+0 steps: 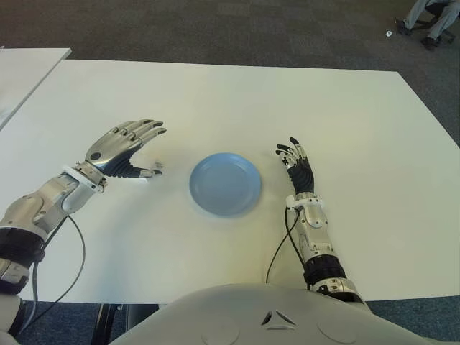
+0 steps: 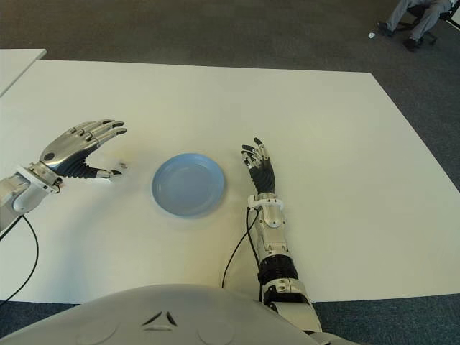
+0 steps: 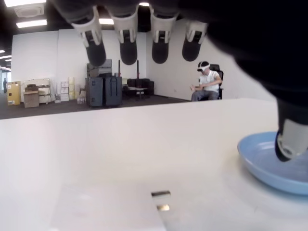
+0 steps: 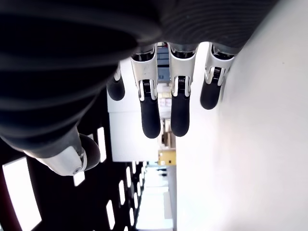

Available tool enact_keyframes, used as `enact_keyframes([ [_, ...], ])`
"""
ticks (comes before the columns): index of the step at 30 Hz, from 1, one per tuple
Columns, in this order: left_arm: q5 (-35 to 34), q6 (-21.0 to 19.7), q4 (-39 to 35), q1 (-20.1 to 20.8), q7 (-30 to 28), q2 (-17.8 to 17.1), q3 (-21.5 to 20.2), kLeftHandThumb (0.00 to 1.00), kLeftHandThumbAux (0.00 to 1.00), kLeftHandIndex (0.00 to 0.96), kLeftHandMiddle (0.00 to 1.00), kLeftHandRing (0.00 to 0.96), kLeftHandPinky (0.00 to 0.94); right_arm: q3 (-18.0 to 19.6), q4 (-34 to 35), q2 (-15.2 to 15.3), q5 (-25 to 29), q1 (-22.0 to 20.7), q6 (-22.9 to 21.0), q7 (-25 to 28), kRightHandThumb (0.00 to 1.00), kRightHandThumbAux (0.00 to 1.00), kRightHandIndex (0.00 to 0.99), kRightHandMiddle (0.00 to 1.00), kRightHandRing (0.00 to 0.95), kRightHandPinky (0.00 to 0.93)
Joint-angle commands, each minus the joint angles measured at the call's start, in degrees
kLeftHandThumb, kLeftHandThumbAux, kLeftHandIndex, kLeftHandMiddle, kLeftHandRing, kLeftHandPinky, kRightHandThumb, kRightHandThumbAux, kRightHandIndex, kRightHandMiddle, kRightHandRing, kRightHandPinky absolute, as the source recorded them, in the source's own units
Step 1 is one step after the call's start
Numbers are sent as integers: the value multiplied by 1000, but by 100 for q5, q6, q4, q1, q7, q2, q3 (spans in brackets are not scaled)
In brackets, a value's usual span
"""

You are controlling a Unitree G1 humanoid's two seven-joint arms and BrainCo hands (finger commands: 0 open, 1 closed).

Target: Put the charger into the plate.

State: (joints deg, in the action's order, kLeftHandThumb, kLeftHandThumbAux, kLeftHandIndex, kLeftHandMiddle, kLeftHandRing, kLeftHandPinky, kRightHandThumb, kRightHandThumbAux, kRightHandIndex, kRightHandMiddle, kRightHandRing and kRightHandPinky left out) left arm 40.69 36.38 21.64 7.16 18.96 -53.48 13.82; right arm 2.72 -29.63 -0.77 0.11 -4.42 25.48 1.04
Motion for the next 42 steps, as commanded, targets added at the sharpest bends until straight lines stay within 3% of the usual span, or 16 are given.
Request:
enact_keyframes([
  [1,-68,184,396,254,-150,148,-11,302,432,10,23,44,77,-26,-252,-29,-105,-111,129,-133,31,562,0,281,261,174],
  [9,-57,529,1010,773,-281,292,77,332,383,0,1,10,58,-76,-465,-47,-203,-178,242,-289,49,581,0,282,265,170],
  [13,164,797,1540,1257,-291,330,280,340,336,0,0,2,36,-115,-585,-55,-262,-229,309,-344,41,581,0,281,267,171],
  [22,465,1181,2318,1911,-484,289,681,309,261,0,0,0,9,-145,-648,-65,-196,-252,399,-280,43,568,0,290,280,195],
  [29,1244,1201,2910,2636,-756,74,1310,321,206,0,0,0,2,-165,-676,-75,-189,-253,522,-249,42,556,0,289,278,186],
  [42,3052,985,3341,3424,240,-229,2625,314,173,0,0,0,0,-182,-629,-83,-256,-222,555,-298,32,568,0,279,277,199],
])
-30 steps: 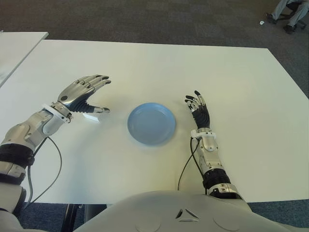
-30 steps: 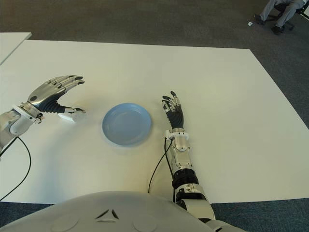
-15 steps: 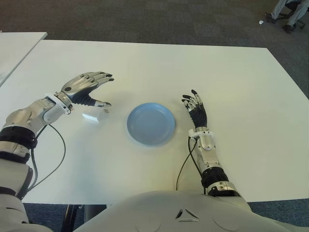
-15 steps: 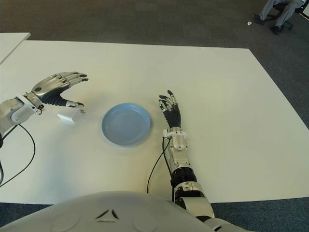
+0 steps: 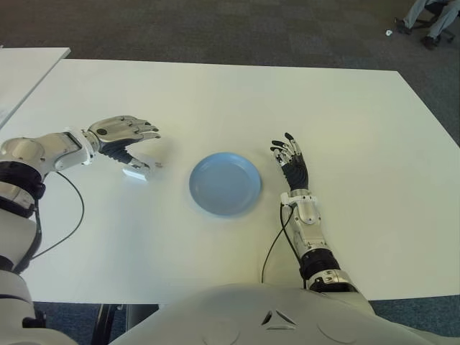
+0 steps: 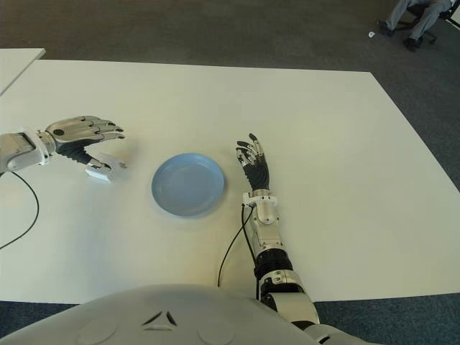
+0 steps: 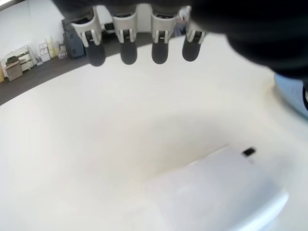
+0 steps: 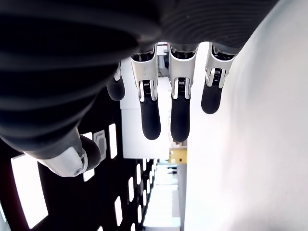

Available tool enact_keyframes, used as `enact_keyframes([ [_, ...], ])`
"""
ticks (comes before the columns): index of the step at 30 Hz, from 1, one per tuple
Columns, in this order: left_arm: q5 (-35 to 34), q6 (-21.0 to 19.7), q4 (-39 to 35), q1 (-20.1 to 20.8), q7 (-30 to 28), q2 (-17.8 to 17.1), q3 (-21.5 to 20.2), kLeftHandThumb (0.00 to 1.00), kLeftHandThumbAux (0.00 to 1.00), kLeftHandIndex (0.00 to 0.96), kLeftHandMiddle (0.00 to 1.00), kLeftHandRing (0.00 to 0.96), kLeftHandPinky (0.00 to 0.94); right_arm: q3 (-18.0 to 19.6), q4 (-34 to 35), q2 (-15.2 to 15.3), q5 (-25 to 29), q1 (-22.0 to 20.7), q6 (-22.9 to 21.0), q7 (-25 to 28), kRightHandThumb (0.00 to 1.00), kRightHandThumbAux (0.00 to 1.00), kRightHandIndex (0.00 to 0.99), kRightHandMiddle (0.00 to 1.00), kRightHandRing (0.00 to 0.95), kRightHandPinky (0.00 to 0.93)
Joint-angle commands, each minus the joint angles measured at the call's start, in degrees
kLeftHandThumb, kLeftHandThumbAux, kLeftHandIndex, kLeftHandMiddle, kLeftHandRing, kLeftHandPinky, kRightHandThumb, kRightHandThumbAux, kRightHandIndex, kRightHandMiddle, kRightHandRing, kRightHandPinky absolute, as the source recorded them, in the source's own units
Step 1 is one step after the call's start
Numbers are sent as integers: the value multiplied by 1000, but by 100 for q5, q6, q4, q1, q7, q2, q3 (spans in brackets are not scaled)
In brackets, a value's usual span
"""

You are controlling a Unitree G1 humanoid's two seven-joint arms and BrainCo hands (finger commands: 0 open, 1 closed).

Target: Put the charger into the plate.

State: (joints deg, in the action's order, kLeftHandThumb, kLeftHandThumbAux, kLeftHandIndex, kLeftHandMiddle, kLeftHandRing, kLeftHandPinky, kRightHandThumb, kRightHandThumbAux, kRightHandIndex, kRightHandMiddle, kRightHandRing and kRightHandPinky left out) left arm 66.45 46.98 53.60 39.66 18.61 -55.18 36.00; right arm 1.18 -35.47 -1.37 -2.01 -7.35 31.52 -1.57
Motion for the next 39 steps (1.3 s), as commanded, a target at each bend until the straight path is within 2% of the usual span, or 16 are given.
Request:
enact_keyframes([
  [1,610,-94,172,227,341,-77,523,315,171,0,0,0,0,-31,-24,-20,-47,82,-58,-40,31,567,0,280,278,198],
  [10,1043,-177,355,422,792,-131,1019,349,155,0,0,0,0,-34,60,-10,-28,127,-82,-33,29,562,0,288,289,208],
  [20,1271,-257,448,570,944,-119,1380,338,163,0,0,0,0,-28,65,12,-32,124,-87,-28,44,565,0,283,293,226],
  [39,1424,-450,448,549,1118,-120,1746,278,174,0,0,0,0,-45,186,9,-128,159,-250,-173,69,590,0,268,290,208],
])
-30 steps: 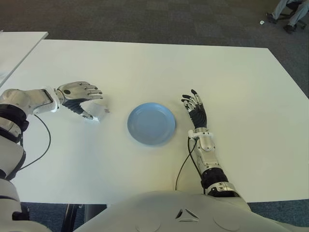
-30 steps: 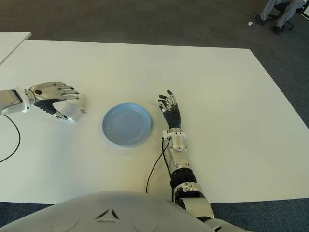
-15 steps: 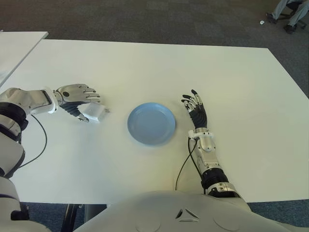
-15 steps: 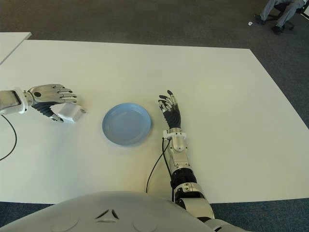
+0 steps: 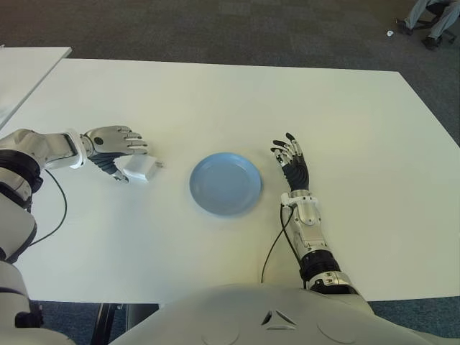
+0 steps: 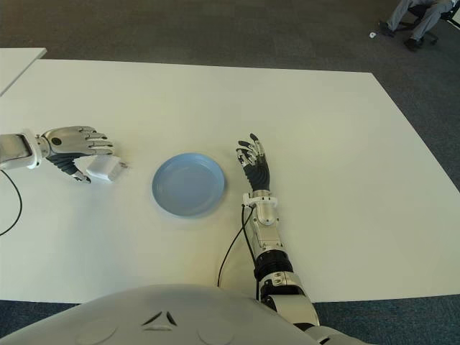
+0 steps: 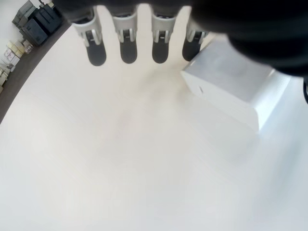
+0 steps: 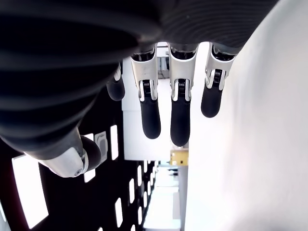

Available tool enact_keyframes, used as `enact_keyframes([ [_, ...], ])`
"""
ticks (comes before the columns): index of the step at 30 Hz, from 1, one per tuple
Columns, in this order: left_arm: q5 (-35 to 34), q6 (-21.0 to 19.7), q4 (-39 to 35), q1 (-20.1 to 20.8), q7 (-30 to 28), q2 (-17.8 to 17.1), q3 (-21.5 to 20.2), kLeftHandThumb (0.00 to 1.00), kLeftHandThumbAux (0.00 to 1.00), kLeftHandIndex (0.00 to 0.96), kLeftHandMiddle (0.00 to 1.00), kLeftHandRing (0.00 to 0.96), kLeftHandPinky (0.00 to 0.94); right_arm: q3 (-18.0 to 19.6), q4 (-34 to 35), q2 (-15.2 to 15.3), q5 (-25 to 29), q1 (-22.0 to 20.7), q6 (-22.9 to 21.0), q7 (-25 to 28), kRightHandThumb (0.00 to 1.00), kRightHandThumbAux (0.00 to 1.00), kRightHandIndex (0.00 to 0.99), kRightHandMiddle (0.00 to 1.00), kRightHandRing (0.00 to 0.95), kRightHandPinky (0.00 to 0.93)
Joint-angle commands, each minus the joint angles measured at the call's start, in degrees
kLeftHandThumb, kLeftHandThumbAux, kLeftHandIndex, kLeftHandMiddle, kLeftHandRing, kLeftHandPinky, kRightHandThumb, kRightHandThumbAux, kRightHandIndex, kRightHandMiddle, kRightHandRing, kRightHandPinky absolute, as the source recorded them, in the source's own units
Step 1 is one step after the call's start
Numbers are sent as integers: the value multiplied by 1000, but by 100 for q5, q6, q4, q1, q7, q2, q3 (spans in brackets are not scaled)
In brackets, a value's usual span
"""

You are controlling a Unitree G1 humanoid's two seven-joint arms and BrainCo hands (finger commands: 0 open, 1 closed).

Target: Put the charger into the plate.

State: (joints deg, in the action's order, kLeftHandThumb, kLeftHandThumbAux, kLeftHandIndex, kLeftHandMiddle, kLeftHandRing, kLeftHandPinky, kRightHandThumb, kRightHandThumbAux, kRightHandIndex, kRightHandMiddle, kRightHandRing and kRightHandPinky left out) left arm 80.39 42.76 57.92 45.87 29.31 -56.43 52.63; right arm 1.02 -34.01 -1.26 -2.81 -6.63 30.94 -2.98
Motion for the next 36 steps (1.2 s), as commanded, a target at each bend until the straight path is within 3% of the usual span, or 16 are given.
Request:
enact_keyframes([
  [1,8,-30,21,-75,38,6,79,281,171,0,0,0,0,-30,51,-3,-49,90,-209,-35,70,590,0,267,289,207],
  [19,-146,-69,124,-173,-226,177,90,272,188,0,0,0,0,-46,119,10,-52,120,-287,-19,69,588,0,255,279,206],
  [25,-362,-98,308,-175,-654,382,18,271,184,0,0,0,21,-76,175,13,-73,143,-253,-9,70,582,0,244,280,218],
  [31,-663,-130,360,-195,-1143,502,-58,271,168,0,0,1,122,-110,245,1,-86,177,-268,-24,77,571,0,236,283,224],
  [36,-1009,-64,238,-197,-1867,551,-157,262,178,0,36,69,188,-135,311,-7,-97,208,-299,-41,81,560,0,231,277,216],
])
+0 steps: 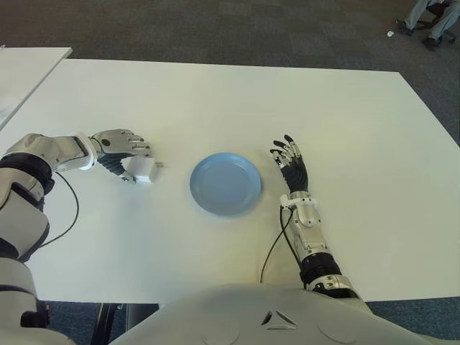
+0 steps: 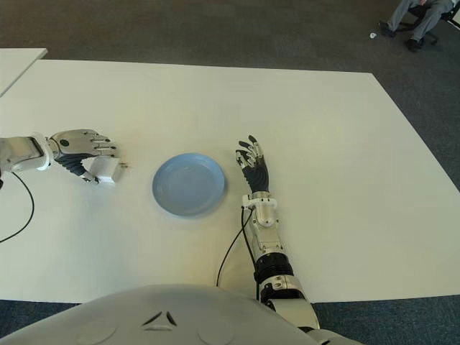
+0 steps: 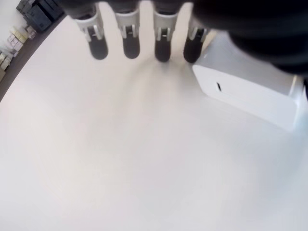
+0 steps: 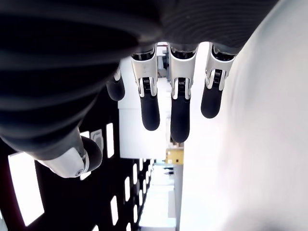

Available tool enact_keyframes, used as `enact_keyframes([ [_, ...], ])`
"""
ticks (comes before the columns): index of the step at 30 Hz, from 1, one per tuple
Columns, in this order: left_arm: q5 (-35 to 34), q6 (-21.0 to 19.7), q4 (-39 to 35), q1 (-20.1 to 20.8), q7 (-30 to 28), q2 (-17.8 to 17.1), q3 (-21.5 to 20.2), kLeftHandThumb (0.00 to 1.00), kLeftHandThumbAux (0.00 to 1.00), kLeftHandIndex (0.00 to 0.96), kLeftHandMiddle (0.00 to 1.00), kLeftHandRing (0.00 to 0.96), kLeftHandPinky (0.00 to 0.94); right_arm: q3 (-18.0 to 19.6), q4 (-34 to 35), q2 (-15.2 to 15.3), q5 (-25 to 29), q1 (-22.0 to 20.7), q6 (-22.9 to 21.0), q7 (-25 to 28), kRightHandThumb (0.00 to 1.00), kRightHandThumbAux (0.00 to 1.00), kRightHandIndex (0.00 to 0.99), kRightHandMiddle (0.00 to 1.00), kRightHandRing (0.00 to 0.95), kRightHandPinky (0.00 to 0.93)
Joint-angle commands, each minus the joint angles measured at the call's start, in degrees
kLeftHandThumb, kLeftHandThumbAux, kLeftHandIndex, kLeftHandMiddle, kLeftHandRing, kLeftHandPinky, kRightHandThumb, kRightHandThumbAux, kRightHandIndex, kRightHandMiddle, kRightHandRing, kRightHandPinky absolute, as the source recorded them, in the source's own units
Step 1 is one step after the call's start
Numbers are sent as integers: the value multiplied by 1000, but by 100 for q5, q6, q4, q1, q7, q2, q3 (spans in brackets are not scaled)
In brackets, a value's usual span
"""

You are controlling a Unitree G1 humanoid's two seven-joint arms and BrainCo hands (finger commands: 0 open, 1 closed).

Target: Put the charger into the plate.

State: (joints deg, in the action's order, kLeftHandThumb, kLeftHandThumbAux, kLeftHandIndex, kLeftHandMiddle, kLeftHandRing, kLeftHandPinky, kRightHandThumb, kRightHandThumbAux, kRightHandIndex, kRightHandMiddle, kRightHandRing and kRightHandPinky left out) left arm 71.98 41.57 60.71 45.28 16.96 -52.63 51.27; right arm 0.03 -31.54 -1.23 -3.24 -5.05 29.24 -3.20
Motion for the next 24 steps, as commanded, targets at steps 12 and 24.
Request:
enact_keyframes([
  [12,-860,-189,-385,-30,-2900,488,-291,224,218,0,71,77,144,-74,133,-50,-81,73,-197,-69,83,551,0,233,276,216],
  [24,-1312,-886,-1035,-182,-4683,579,-511,235,265,34,398,485,596,-121,218,-99,-83,97,-274,-111,81,551,0,243,282,216],
])
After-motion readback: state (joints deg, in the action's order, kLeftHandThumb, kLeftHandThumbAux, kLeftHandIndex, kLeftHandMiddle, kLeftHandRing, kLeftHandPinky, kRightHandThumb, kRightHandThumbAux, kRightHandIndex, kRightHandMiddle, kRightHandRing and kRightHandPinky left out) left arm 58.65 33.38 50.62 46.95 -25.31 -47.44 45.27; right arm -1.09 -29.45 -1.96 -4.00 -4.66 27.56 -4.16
